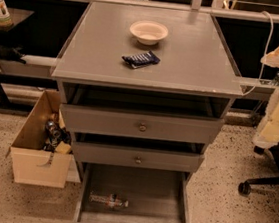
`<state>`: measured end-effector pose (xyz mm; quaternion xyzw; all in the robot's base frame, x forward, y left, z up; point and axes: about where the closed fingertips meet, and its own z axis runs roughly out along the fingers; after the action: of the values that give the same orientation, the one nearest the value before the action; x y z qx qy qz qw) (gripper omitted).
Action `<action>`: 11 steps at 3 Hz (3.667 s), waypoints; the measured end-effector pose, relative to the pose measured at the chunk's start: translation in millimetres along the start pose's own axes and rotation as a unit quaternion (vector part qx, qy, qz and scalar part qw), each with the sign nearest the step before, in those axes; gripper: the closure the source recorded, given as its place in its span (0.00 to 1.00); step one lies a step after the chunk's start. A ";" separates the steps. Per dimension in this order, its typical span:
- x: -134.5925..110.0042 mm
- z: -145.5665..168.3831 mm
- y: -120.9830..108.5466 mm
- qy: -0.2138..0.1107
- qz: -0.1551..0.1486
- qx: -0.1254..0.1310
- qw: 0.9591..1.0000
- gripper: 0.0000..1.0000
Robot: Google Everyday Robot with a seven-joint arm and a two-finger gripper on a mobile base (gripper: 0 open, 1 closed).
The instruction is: Pick water bottle from bottom drawer and place on counter
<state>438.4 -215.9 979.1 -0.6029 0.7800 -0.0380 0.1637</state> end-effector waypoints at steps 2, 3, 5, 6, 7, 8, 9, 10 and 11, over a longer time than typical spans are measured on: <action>-1.0 10.5 0.6 0.012 -0.005 0.005 1.000 0.00; -10.6 53.2 14.2 0.008 -0.012 -0.010 1.000 0.00; -21.6 122.8 46.1 -0.028 0.001 -0.065 0.997 0.00; -25.4 142.7 49.4 -0.029 -0.009 -0.074 0.997 0.00; -41.1 191.2 62.9 -0.046 -0.047 -0.099 0.993 0.00; -58.3 244.1 74.9 -0.079 -0.080 -0.119 0.987 0.00; -81.6 294.5 86.6 -0.122 -0.093 -0.147 0.977 0.00; -81.6 294.5 86.6 -0.122 -0.093 -0.147 0.977 0.00; -94.1 329.9 91.3 -0.110 -0.113 -0.156 0.975 0.00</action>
Offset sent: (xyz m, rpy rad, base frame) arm 0.0056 0.0035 -0.0240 -0.0523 0.0120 0.0049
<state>473.7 -56.0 664.2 -0.7058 0.6803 0.1320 0.1472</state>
